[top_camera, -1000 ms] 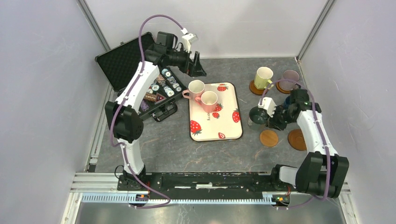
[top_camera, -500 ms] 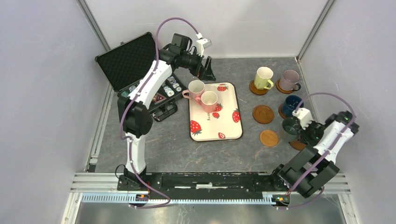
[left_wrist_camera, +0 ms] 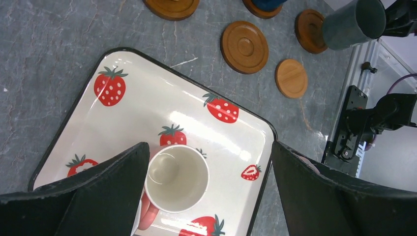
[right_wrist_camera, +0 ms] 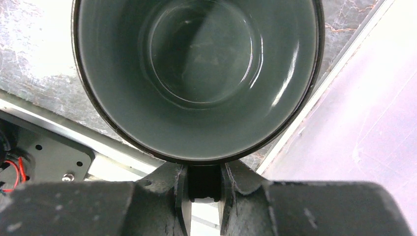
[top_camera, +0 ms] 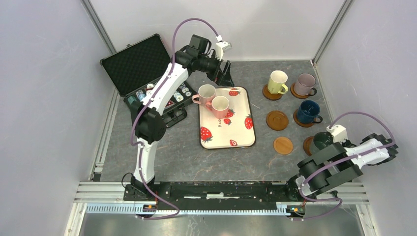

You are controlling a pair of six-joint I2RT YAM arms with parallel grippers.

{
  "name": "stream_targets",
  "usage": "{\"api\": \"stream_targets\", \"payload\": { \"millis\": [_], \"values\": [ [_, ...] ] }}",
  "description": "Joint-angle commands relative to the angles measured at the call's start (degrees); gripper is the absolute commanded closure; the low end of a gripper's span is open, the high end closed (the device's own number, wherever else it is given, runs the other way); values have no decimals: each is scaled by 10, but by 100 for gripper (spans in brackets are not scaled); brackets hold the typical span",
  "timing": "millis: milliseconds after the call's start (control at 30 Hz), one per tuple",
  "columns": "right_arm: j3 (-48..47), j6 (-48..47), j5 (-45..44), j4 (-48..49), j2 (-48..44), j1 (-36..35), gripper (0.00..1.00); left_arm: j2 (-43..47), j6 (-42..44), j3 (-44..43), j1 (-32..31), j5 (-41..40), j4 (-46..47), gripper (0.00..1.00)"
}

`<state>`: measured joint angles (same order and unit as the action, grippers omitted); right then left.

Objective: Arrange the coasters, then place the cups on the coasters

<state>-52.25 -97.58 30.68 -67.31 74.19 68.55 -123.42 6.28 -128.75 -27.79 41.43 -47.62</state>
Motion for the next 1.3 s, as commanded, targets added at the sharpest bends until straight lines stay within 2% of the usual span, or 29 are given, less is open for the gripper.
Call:
{"api": "stream_targets", "payload": {
  "millis": [0,333,767,1033,1133,1267],
  "values": [
    [1,-20,61,22,20,4,100,-7,11,-26,-3,-9,-2,0],
    [11,-20,88,62,56,4,100,8,26,-12,-3,-33,-3,0],
    [51,12,71,133,63,-16,98,8,24,-8,-3,-35,-3,0],
    [40,16,67,131,72,-17,96,4,27,-7,-4,-35,-5,0],
    [42,12,59,128,70,-17,91,2,26,-9,-4,-34,-5,0],
    [43,12,52,130,59,-17,74,0,25,-8,-4,-33,-5,0]
  ]
}}
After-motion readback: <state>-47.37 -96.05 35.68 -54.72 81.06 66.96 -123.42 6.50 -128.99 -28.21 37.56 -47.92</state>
